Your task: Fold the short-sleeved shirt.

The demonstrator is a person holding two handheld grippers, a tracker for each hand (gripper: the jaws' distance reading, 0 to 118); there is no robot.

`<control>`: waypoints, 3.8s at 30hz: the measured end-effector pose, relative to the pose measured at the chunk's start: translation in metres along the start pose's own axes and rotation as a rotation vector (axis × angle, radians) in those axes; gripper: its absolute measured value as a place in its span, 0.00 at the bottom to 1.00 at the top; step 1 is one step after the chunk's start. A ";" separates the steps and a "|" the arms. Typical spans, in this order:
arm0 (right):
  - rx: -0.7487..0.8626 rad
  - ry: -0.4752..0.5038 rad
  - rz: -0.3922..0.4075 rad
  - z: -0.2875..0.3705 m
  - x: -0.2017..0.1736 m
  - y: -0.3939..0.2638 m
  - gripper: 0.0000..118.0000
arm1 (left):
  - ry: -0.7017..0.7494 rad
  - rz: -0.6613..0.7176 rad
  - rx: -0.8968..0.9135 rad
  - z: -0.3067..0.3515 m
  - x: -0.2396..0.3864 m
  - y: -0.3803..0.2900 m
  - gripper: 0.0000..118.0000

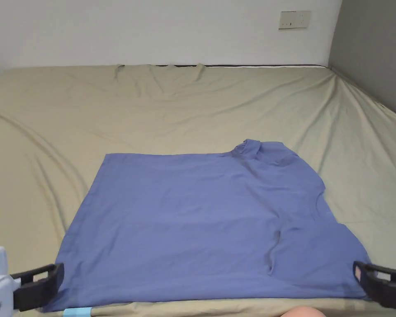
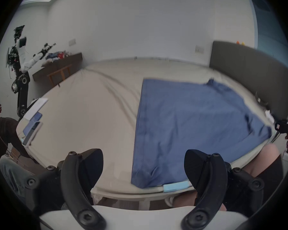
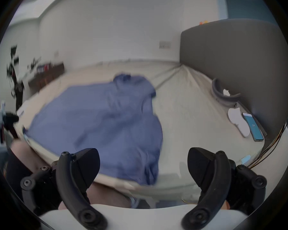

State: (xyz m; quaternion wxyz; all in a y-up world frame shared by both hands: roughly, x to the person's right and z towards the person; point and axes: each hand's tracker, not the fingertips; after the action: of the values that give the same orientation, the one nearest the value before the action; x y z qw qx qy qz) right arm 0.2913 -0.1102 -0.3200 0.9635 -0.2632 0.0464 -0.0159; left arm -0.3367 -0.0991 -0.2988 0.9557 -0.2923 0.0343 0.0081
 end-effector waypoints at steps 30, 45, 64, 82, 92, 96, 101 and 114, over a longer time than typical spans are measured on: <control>0.083 -0.007 0.031 0.070 -0.058 0.008 0.00 | -0.090 0.010 -0.330 -0.083 -0.007 -0.037 0.28; -0.121 0.033 0.131 0.024 -0.031 0.010 0.14 | -0.117 0.023 -0.193 -0.045 -0.002 -0.015 0.04; -0.231 0.024 0.108 -0.032 0.002 0.007 0.06 | -0.102 0.197 -0.276 -0.032 0.009 0.006 0.04; -0.233 -0.085 0.225 -0.187 -0.022 0.117 0.05 | 0.002 0.362 -0.415 -0.200 -0.005 0.117 0.04; -0.197 -0.198 0.145 -0.215 -0.004 0.087 0.65 | 0.045 0.221 -0.383 -0.215 0.008 0.089 0.76; 0.002 -0.235 -0.016 -0.156 0.013 0.105 0.84 | -0.020 0.278 -0.171 -0.144 0.001 0.109 0.78; 0.158 -0.128 0.012 -0.070 -0.005 0.101 0.83 | 0.024 0.063 0.099 -0.047 0.015 0.100 0.63; 0.069 -0.012 0.122 -0.018 -0.048 0.039 0.00 | -0.021 -0.081 -0.084 -0.034 0.028 -0.004 0.00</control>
State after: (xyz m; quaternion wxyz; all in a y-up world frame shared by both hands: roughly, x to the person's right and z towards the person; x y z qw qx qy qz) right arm 0.2421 -0.0832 -0.3518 0.9714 -0.2267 0.0559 0.0427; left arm -0.3110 -0.1217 -0.3262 0.9424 -0.3331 0.0120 -0.0263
